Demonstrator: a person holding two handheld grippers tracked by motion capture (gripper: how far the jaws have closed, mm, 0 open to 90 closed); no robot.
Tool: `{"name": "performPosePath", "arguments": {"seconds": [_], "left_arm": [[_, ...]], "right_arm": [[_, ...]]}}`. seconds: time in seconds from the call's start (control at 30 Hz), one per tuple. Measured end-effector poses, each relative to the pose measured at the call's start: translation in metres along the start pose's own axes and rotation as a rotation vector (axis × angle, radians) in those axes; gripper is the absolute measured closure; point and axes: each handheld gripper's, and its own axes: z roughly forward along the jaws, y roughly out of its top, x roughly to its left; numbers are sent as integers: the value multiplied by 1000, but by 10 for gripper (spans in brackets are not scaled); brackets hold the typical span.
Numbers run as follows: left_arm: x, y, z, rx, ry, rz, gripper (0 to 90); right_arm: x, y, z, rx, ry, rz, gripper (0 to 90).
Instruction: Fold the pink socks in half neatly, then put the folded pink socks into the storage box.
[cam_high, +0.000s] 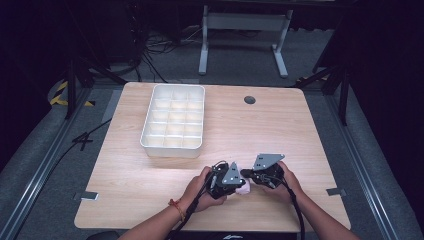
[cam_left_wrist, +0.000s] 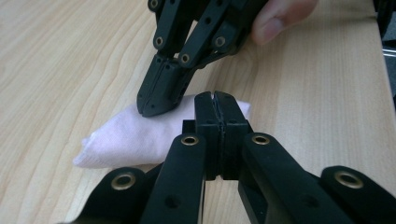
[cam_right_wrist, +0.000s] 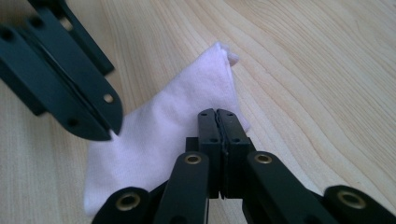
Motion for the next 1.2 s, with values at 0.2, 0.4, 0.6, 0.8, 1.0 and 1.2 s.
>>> {"name": "performPosePath", "arguments": {"seconds": [0.2,0.4,0.6,0.8,1.0,1.2], "left_arm": [[1,-8,15,50,-23,2,898],[4,-11,15,47,-59,-23,900],[3,-10,16,58,-54,-11,900],[4,-10,16,56,-59,-9,899],[5,-10,16,53,-62,-9,899],[6,-10,16,61,-66,-8,899]], "right_arm": [[-1,0,0,3,0,-1,899],[-2,1,0,7,-1,1,899],[-2,0,-1,4,-45,-13,899],[-9,-3,0,25,-67,17,900],[-11,6,-16,-56,-45,27,900],[1,6,-13,-64,43,-21,899]]}}
